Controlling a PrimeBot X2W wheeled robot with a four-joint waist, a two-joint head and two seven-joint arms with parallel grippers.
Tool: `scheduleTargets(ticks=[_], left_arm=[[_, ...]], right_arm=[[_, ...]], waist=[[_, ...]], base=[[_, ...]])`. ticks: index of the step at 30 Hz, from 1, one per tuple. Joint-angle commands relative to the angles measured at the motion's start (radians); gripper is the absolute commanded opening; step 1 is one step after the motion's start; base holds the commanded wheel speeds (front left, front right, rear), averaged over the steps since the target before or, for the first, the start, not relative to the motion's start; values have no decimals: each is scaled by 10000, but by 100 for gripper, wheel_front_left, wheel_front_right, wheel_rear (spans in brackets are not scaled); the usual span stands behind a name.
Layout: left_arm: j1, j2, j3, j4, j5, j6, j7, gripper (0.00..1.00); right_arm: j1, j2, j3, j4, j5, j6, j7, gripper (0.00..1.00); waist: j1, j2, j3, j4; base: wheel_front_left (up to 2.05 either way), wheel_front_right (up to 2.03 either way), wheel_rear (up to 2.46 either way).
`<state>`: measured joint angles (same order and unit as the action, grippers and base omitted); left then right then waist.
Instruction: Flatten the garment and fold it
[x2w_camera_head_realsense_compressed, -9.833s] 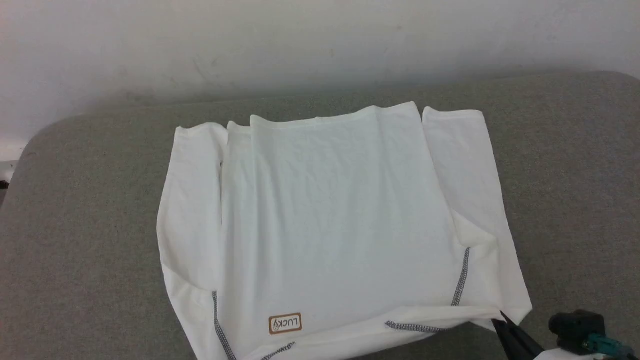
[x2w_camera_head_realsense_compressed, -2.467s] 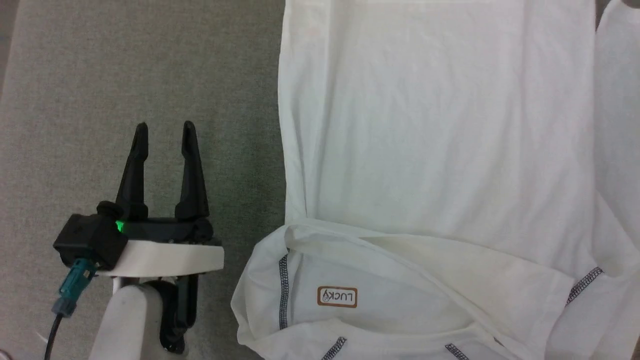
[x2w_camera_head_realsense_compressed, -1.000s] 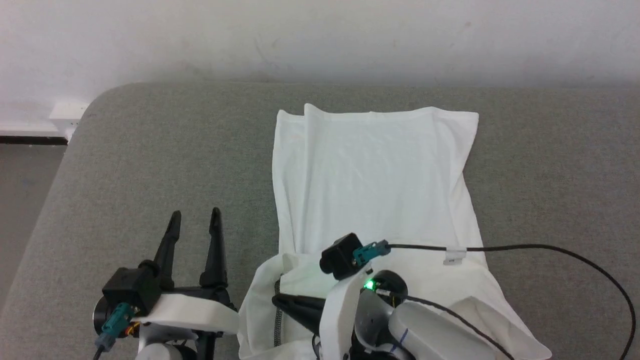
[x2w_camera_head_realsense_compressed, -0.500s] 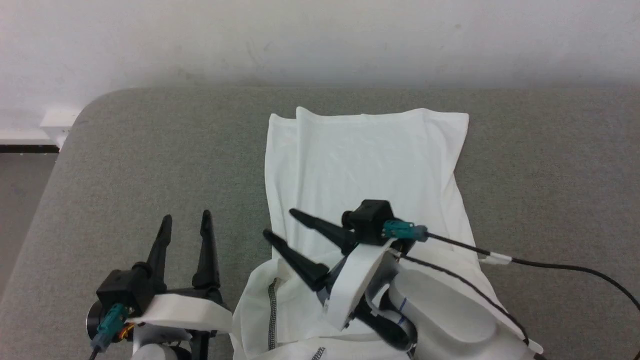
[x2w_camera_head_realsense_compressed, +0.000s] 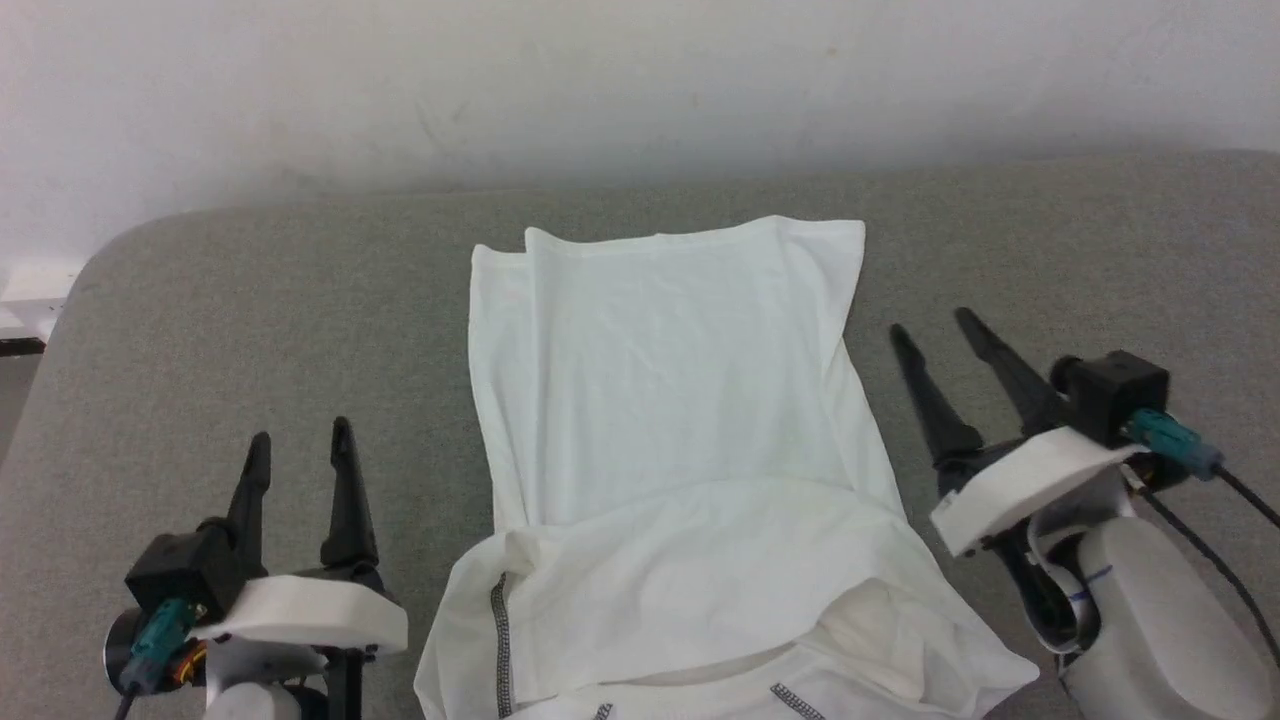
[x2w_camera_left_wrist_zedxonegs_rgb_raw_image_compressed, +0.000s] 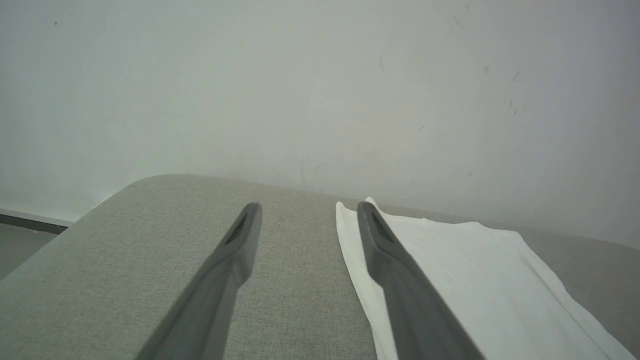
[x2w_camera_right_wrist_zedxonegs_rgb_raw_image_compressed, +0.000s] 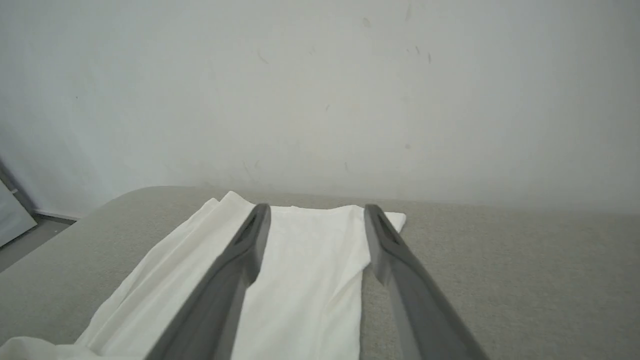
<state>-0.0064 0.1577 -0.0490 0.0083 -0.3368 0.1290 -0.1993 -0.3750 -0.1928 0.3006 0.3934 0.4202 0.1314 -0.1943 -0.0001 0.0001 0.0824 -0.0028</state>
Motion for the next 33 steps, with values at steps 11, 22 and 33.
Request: scheduleTargets(ticks=[11,22,33], left_arm=[[-3944,948,241,878,-664,-747,1068,100],[-8329,2154,-478,4182,-1196,-2121,4003,100],[-9635,3160,-1425,6882,-1585,-2516,7371,100]], right_arm=[[1850,949,-3010,-3955,-1658,-7,1804,100],[1464,1344,-2619,-5087,-1740,-7,1746,100],[1362,1420,-2315,-4902,-1548,-7,1410,100]], waist=[[1,-1,2190,-760],[1,-1,3864,-1879],[1,-1,4510,-2658]], base=[[0,0,0],[0,0,0],[0,0,0]])
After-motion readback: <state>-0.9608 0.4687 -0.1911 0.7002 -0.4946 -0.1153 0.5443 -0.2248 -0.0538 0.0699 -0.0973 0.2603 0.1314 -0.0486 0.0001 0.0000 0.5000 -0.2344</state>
